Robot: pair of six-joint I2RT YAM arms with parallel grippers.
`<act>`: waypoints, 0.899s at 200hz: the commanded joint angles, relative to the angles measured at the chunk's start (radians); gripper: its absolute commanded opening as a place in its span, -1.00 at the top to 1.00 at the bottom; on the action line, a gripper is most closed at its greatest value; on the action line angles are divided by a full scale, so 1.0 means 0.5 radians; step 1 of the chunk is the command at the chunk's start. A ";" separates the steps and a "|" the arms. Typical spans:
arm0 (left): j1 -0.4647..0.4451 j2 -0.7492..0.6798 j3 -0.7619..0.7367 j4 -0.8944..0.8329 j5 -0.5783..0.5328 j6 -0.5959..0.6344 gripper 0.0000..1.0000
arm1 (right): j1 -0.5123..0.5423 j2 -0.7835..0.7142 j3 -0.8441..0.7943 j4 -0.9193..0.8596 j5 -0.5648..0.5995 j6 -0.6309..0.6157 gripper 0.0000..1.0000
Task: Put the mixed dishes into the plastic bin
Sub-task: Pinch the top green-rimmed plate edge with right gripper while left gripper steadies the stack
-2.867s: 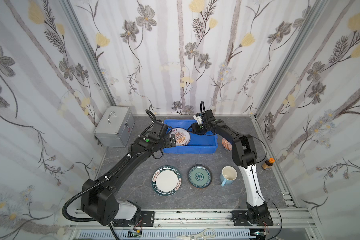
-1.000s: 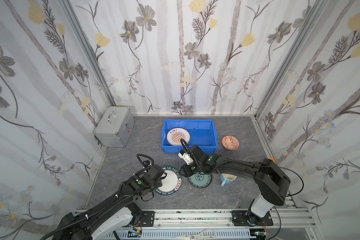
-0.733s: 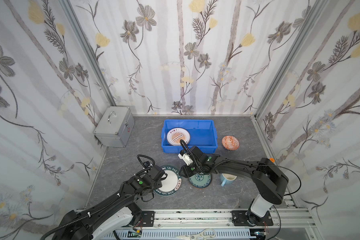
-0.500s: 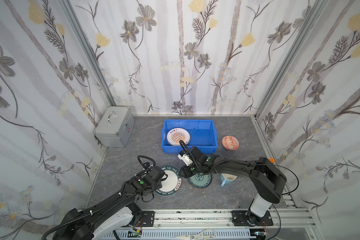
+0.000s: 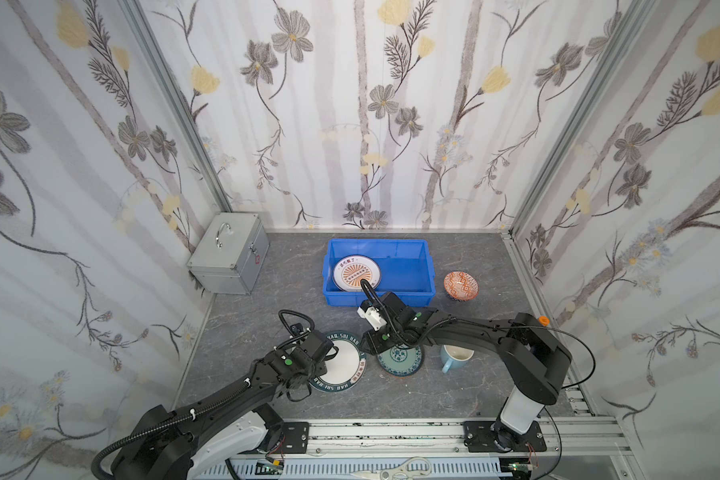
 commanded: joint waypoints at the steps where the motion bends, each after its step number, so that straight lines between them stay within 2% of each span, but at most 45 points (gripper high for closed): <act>1: -0.002 0.003 0.005 0.022 -0.004 -0.003 0.13 | -0.006 0.023 0.012 0.078 -0.056 -0.005 0.24; 133: -0.002 0.061 0.004 0.094 0.020 0.012 0.15 | -0.006 0.142 0.045 0.117 -0.195 0.008 0.42; 180: -0.002 0.087 -0.017 0.136 0.033 0.009 0.26 | -0.009 0.169 0.045 0.136 -0.202 0.014 0.42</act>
